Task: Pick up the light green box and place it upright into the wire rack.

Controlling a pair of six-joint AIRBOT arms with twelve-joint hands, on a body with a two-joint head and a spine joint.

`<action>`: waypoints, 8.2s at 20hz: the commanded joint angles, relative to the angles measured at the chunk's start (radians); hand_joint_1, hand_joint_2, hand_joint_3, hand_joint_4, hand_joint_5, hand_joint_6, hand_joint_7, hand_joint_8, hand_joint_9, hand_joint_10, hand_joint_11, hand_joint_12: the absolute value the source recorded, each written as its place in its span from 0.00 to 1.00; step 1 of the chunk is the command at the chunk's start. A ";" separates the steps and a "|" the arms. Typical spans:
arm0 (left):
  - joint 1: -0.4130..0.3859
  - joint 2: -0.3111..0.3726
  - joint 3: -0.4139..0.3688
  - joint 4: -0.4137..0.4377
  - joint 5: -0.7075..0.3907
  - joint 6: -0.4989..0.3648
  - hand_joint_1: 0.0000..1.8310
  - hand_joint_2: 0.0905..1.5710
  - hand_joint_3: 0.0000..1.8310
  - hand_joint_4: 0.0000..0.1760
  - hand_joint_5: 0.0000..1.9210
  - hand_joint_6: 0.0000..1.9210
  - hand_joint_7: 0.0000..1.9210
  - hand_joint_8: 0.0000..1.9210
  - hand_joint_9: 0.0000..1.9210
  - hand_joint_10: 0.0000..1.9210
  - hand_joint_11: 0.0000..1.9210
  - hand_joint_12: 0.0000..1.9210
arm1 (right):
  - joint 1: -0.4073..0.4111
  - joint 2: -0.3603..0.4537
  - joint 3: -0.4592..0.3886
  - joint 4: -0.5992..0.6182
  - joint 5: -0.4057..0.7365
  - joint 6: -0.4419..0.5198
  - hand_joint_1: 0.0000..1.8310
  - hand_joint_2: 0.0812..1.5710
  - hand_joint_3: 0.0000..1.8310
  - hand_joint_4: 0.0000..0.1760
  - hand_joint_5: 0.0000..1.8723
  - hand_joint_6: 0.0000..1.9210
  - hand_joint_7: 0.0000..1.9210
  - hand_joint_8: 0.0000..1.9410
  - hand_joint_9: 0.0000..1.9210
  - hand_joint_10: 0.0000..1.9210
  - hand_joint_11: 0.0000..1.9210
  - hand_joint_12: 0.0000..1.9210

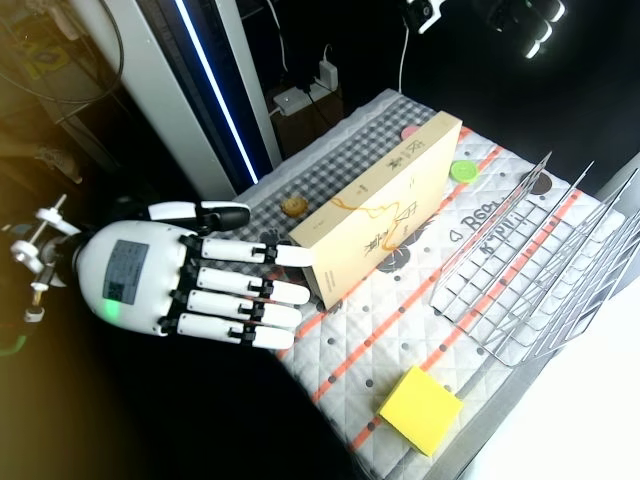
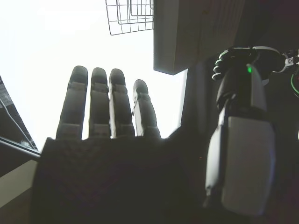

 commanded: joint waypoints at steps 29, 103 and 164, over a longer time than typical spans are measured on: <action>0.014 -0.015 0.011 -0.016 -0.110 -0.005 0.15 0.73 0.00 0.72 0.23 0.00 0.20 0.00 0.19 0.00 0.00 0.34 | 0.596 -0.258 0.260 -0.718 -0.348 0.005 0.36 0.45 0.00 1.00 0.00 0.00 0.05 0.01 0.04 0.01 0.04 0.03; 0.060 -0.016 -0.007 -0.059 -0.121 -0.005 0.18 0.73 0.00 0.64 0.24 0.00 0.21 0.00 0.22 0.00 0.00 0.44 | 0.870 -0.428 0.409 -0.546 -0.319 0.005 0.64 0.69 0.00 0.00 0.54 0.48 0.77 0.00 0.86 0.00 0.71 0.39; 0.049 -0.037 0.004 -0.050 -0.122 -0.005 0.19 0.73 0.00 0.64 0.23 0.00 0.20 0.00 0.20 0.00 0.00 0.43 | 0.867 -0.496 0.471 -0.529 -0.331 0.005 0.63 0.70 0.00 0.00 0.52 0.50 0.77 0.01 0.85 0.00 0.71 0.33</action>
